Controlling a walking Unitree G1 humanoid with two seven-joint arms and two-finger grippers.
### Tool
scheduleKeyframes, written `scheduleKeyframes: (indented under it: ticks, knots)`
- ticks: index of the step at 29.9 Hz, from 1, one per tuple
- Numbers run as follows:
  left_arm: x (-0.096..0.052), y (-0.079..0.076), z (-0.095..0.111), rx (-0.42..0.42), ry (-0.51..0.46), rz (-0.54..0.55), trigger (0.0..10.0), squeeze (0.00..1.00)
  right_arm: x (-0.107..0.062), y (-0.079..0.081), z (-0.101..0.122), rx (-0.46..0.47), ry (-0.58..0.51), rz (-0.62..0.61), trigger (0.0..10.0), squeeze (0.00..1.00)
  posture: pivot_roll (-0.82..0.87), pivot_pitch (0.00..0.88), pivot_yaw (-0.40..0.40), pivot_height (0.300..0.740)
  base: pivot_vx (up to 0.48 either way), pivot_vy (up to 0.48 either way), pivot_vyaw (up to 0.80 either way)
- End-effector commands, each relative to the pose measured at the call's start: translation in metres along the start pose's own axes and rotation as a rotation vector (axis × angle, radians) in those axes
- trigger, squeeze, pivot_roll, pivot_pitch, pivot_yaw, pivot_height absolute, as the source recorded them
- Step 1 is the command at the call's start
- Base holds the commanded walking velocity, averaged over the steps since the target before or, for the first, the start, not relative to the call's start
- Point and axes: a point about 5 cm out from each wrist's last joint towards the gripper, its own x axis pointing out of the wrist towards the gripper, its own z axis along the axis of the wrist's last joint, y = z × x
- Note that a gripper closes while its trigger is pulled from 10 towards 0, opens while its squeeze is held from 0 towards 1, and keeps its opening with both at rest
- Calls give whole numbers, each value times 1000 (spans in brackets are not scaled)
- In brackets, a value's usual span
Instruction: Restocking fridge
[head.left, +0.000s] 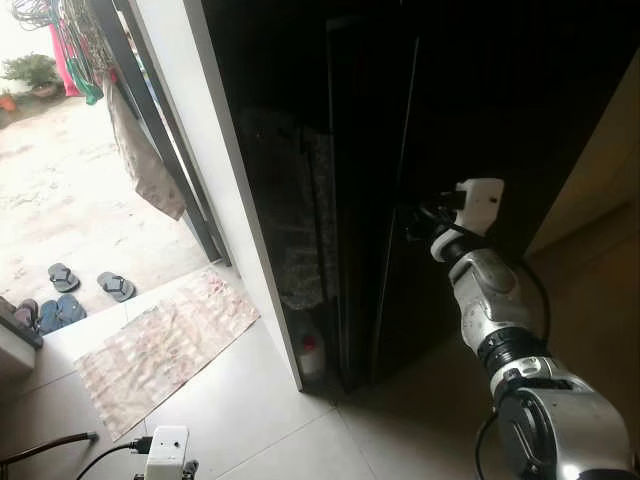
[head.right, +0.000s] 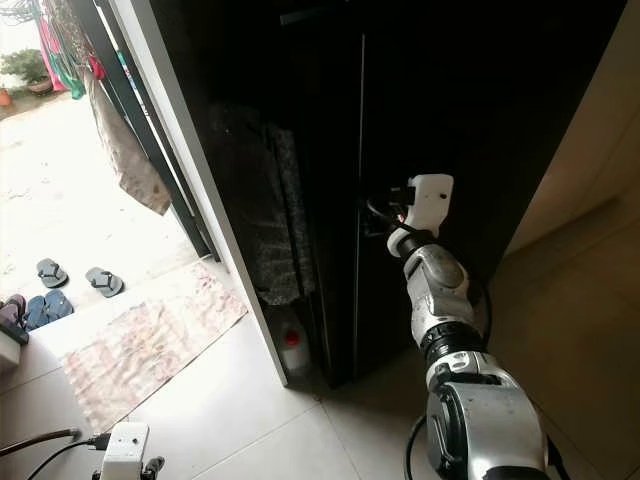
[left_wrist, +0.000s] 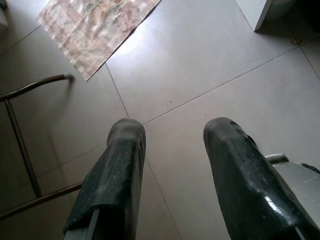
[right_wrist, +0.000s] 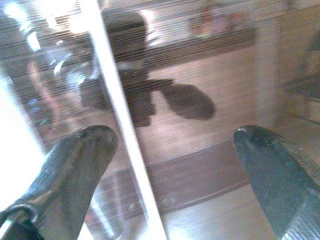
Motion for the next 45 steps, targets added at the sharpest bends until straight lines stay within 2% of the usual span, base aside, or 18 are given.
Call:
scheduleKeyframes:
  ticks: [1, 3, 10, 16, 26, 30, 33, 35, 36, 37, 39, 40, 45]
  knots:
    - [-3, 5, -9, 1, 28, 19, 10000, 0, 7, 11, 1, -12, 18, 31, 10000, 0, -56, 0, 81, 740, 0, 0, 0]
    - [-3, 5, -10, -1, 28, 20, 10000, 0, 11, 14, 4, 6, 21, 27, 10000, 0, -51, 0, 81, 740, 0, 0, 0]
    - [-3, 6, -10, -1, 20, 25, 10000, 0, 25, 35, 13, -25, 37, 79, 10000, 0, -30, 0, 75, 740, 0, 0, 0]
    - [-4, 9, -10, -8, 16, 36, 10000, 0, 29, 43, 13, -36, 54, 100, 10000, 0, -15, 0, 70, 740, 0, 0, 0]
    - [-4, 7, -13, -11, 20, 31, 10000, 0, 27, 40, 10, -31, 61, 89, 10000, 0, -25, 0, 68, 740, 0, 0, 0]
    - [-4, 4, -12, -11, 20, 24, 10000, 0, 22, 31, 4, -22, 59, 52, 10000, 0, -34, 0, 69, 740, 0, 0, 0]
    - [-4, 2, -12, -11, 20, 18, 10000, 0, 11, 15, -2, -22, 30, -24, 10000, 0, -42, 0, 66, 740, 0, 0, 0]
    - [-5, 1, -13, -13, 22, 16, 10000, 0, -2, -2, -9, -4, 3, -117, 10000, 0, -42, 0, 65, 740, 0, 0, 0]
    - [-5, 1, -14, -13, 25, 15, 10000, 0, -8, -10, -12, 1, -7, -159, 10000, 0, -43, 2, 65, 740, 0, 0, 0]
    - [-5, 0, -15, -12, 29, 14, 10000, 0, -24, -24, -21, -7, -23, -237, 10000, 0, -49, 2, 64, 740, 0, 0, 0]
    - [-6, 0, -16, -12, 30, 13, 10000, 0, -28, -27, -23, -11, -26, -254, 10000, 0, -49, 2, 64, 740, 0, 0, 0]
    - [-6, 0, -17, -9, 34, 13, 10000, 0, -45, -40, -32, -20, -41, -321, 10000, 0, -52, 5, 64, 740, 0, 0, 0]
    - [-7, 2, -19, -6, 40, 14, 10000, 0, -83, -59, -53, -50, -27, -436, 10000, 0, -59, 1, 62, 740, 0, 0, 0]
